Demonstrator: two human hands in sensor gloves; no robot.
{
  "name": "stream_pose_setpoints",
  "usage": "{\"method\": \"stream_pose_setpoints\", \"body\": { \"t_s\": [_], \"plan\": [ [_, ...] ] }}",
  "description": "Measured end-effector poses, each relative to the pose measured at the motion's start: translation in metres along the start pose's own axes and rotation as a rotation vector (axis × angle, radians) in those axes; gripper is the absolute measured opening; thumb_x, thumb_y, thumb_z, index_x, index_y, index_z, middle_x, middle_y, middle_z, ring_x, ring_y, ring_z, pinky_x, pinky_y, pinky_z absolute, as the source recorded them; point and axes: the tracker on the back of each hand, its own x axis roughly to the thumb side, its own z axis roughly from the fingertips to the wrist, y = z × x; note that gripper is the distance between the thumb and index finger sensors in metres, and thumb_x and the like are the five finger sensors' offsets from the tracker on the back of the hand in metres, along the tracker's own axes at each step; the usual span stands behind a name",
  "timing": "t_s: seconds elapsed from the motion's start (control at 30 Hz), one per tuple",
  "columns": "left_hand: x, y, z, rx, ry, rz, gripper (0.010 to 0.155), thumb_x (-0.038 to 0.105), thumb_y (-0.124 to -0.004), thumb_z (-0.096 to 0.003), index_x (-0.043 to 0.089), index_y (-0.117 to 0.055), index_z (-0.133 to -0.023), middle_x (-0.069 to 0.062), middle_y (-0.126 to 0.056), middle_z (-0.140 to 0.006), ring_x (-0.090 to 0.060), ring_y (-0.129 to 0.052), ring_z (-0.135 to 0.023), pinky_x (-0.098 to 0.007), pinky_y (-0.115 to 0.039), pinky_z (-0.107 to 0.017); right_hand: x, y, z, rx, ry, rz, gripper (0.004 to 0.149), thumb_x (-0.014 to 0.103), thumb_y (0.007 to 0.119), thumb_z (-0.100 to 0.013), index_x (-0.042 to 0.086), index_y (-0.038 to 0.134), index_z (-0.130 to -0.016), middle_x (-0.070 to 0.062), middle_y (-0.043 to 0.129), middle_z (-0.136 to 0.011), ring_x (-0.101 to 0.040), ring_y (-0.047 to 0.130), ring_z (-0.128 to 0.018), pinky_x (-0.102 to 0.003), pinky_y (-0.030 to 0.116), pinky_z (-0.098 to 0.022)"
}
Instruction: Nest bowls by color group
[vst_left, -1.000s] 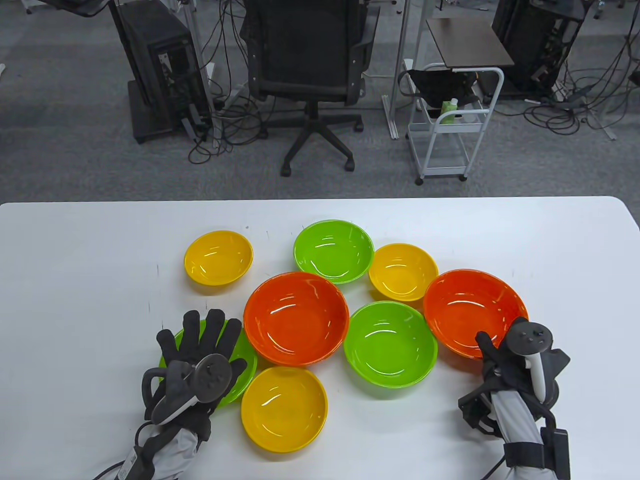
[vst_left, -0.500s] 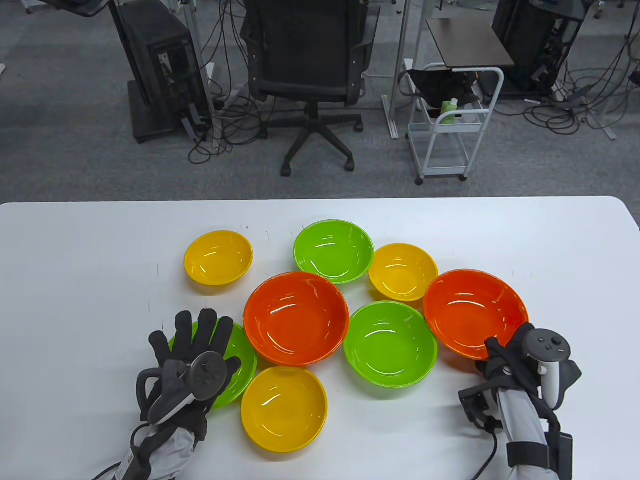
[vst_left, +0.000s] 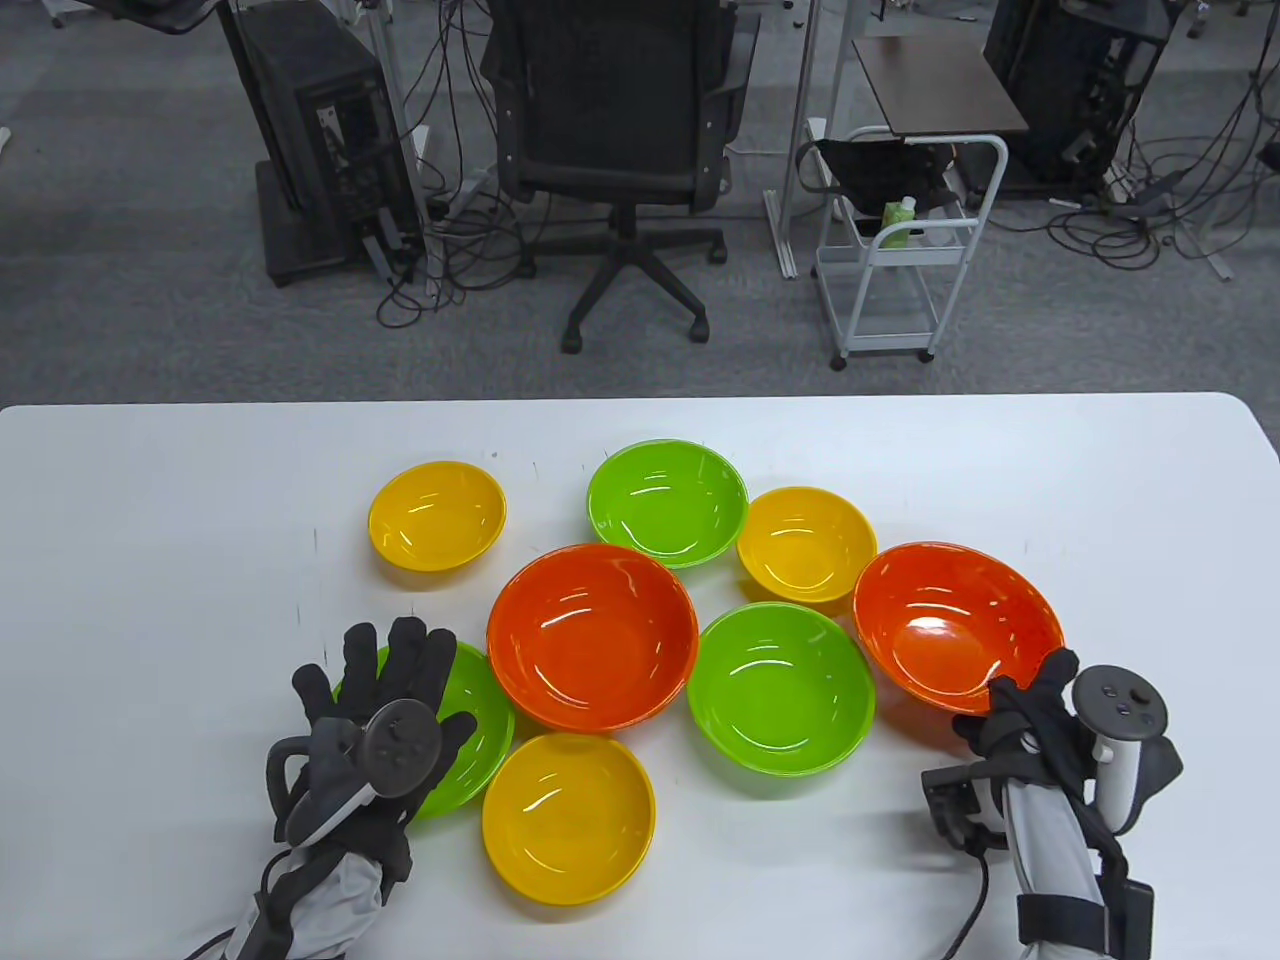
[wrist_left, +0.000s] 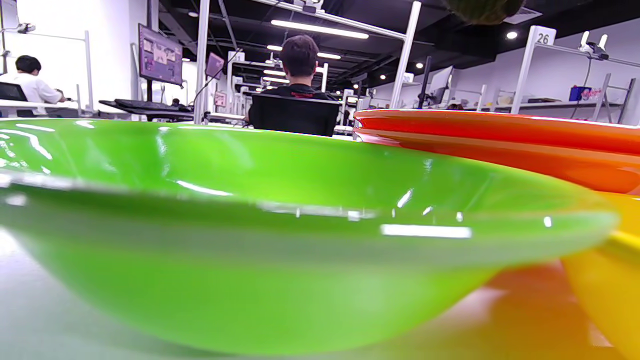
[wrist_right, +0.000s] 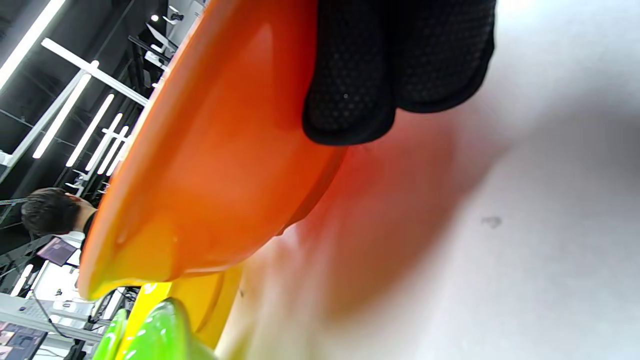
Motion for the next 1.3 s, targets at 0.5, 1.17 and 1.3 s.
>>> {"method": "stream_pose_setpoints", "body": {
  "t_s": [0.5,1.17,1.3],
  "plan": [
    [-0.001,0.0,0.002,-0.008,-0.013,0.009,0.077,0.057,-0.064,-0.0495,0.035,-0.027,-0.113,-0.004,-0.024,-0.126,-0.044,-0.018,-0.113,-0.079,-0.019,-0.071,0.064,0.027,0.061,0.092,-0.308,0.039,0.073,0.018,0.058,-0.058,0.003,0.006,-0.106,-0.036,0.034,-0.109,-0.023,0.094,-0.054,-0.045,0.081,-0.051],
    [-0.005,0.002,0.005,-0.013,-0.003,0.008,0.077,0.057,-0.064,-0.0493,0.035,-0.028,-0.113,-0.004,-0.024,-0.126,-0.044,-0.018,-0.113,-0.079,-0.02,-0.07,0.153,0.146,0.11,0.328,-0.513,0.337,0.071,0.018,0.06,-0.058,0.003,0.013,-0.108,-0.037,0.039,-0.109,-0.025,0.096,-0.051,-0.047,0.081,-0.049],
    [-0.007,0.003,0.005,-0.011,-0.003,0.015,0.077,0.057,-0.064,-0.0493,0.034,-0.029,-0.114,-0.004,-0.024,-0.126,-0.044,-0.018,-0.113,-0.079,-0.02,-0.07,0.156,0.166,0.112,0.314,-0.516,0.361,0.07,0.018,0.06,-0.057,0.001,0.016,-0.109,-0.037,0.042,-0.108,-0.024,0.097,-0.049,-0.046,0.083,-0.048]
  ]
}}
